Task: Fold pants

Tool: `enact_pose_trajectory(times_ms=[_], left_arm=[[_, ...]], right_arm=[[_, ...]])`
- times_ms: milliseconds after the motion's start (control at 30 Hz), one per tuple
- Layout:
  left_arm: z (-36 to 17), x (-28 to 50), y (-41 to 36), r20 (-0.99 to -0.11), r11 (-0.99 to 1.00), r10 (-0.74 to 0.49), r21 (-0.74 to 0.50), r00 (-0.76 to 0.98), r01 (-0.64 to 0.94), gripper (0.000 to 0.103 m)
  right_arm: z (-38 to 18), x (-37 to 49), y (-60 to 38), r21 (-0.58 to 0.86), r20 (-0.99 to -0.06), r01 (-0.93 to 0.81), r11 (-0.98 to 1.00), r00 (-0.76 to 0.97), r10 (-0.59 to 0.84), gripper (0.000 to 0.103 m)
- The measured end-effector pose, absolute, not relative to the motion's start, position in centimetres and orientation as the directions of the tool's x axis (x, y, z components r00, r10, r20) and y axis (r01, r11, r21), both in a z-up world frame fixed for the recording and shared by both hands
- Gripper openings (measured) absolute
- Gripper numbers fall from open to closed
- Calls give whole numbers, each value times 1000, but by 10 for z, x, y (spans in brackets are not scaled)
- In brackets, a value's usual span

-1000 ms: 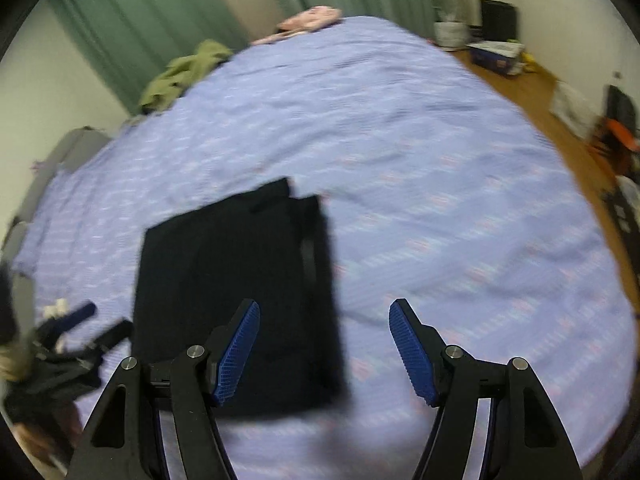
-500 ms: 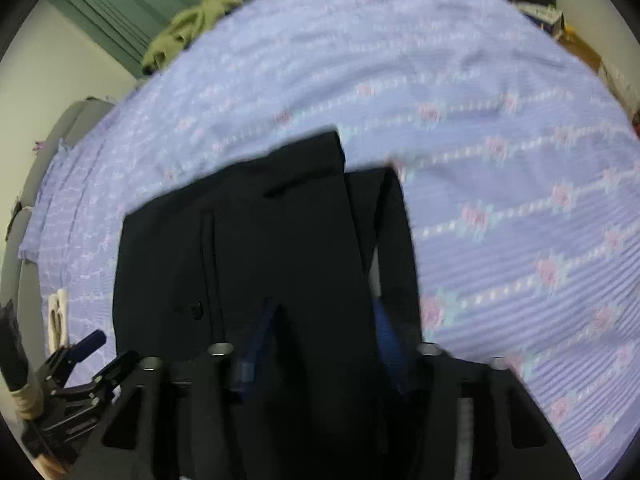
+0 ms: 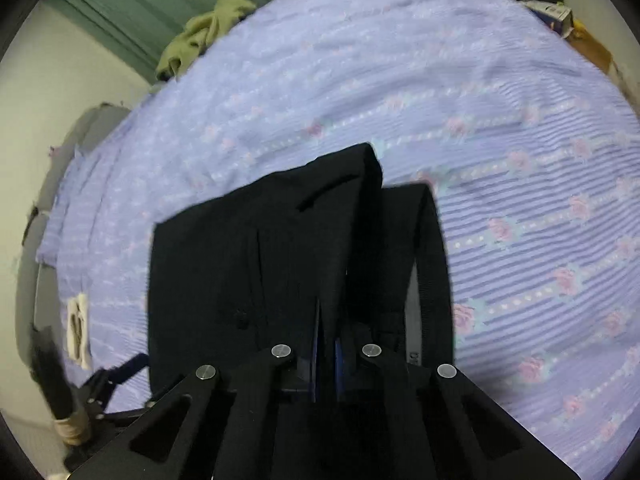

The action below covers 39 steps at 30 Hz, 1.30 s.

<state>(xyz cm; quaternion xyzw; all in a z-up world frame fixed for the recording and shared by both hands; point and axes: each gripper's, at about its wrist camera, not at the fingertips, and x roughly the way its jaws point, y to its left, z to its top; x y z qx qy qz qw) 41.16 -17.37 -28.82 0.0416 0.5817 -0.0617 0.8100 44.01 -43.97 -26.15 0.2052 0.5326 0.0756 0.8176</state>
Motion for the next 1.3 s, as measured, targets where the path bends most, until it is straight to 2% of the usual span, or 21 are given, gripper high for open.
enact_pose_trajectory(times_ms=[100, 267, 333, 400, 467, 633, 733, 800, 1000, 1067, 1300], left_arm=[[-283, 406, -181, -940, 985, -55, 5, 337, 174, 88], [-292, 402, -197, -951, 976, -22, 46, 308, 212, 88], [-290, 398, -200, -947, 974, -6, 66, 321, 215, 88], [-288, 396, -201, -947, 974, -2, 71, 321, 215, 88], [-287, 394, -201, -946, 973, 3, 77, 323, 216, 88], [-283, 374, -194, -945, 973, 15, 88, 326, 211, 90], [-282, 368, -187, -946, 976, 16, 86, 323, 202, 90], [-280, 364, -187, -945, 977, 25, 92, 325, 191, 90], [-273, 352, -201, -932, 963, 56, 145, 357, 227, 90], [-273, 351, -204, -930, 961, 63, 154, 363, 228, 90], [-275, 363, -211, -928, 964, 51, 142, 368, 227, 90]], right_arm=[[-230, 415, -445, 349, -810, 46, 936, 518, 276, 6], [-293, 433, -471, 291, -906, 162, 943, 364, 217, 7], [-295, 431, -476, 267, -909, 175, 948, 374, 187, 19], [-289, 427, -475, 191, -916, 179, 965, 385, 110, 46], [-285, 422, -476, 149, -923, 180, 972, 377, 71, 57], [-266, 390, -481, 48, -926, 176, 983, 378, -23, 59], [-251, 364, -487, 114, -903, 184, 976, 429, 25, 61], [-248, 356, -488, 180, -887, 176, 968, 454, 83, 75], [-277, 371, -484, 333, -860, 207, 920, 466, 206, 75], [-288, 377, -481, 343, -863, 214, 914, 456, 217, 75], [-332, 369, -491, 528, -818, 231, 817, 396, 417, 75]])
